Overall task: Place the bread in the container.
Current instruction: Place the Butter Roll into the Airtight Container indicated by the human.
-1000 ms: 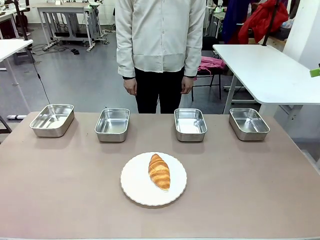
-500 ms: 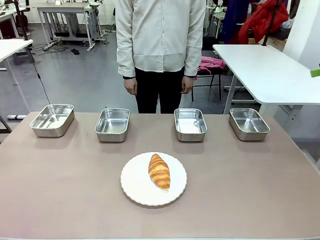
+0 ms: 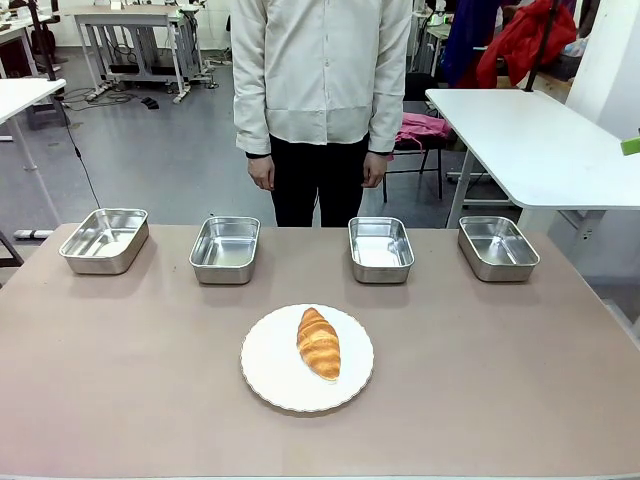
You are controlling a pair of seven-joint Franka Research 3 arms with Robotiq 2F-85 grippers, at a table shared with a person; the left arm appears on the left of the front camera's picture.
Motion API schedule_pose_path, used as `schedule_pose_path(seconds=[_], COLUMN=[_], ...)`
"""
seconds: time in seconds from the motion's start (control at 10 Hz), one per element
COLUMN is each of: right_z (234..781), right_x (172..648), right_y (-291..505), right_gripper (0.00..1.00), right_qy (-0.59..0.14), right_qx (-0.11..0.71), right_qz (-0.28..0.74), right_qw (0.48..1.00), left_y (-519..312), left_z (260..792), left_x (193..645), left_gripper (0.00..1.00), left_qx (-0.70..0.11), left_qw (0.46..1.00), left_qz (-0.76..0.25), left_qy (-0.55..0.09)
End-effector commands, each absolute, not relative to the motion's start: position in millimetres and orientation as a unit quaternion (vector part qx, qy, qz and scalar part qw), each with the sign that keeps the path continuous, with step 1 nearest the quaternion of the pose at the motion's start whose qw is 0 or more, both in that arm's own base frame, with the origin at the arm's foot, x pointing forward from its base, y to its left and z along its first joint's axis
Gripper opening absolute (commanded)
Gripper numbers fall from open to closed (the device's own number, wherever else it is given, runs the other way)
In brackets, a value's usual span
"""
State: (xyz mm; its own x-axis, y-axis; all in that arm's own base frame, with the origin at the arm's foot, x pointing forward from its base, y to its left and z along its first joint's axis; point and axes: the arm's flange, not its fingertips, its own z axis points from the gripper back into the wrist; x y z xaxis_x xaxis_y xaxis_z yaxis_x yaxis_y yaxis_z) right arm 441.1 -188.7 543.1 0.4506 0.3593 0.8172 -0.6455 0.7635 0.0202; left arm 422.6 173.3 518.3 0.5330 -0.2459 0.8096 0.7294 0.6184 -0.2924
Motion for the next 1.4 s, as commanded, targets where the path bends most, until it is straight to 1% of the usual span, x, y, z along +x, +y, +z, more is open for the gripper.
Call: schedule_pose_path(seconds=[0.0,1.3], right_z=[543.7,543.7], right_x=[441.3,441.3], right_y=[-188.2,-188.2], right_gripper=[1.0,1.0], right_qy=[-0.431,-0.431], right_qx=[0.168,0.168], right_qz=[0.301,0.301], right_qw=[0.834,0.834], left_y=[175.3,175.3], left_z=[517.9,517.9], left_x=[420.8,420.8], left_gripper=[1.0,1.0], left_qx=[-0.321,-0.321], left_qw=[0.811,0.811], left_qz=[-0.304,-0.304], left_qy=[-0.383,-0.383])
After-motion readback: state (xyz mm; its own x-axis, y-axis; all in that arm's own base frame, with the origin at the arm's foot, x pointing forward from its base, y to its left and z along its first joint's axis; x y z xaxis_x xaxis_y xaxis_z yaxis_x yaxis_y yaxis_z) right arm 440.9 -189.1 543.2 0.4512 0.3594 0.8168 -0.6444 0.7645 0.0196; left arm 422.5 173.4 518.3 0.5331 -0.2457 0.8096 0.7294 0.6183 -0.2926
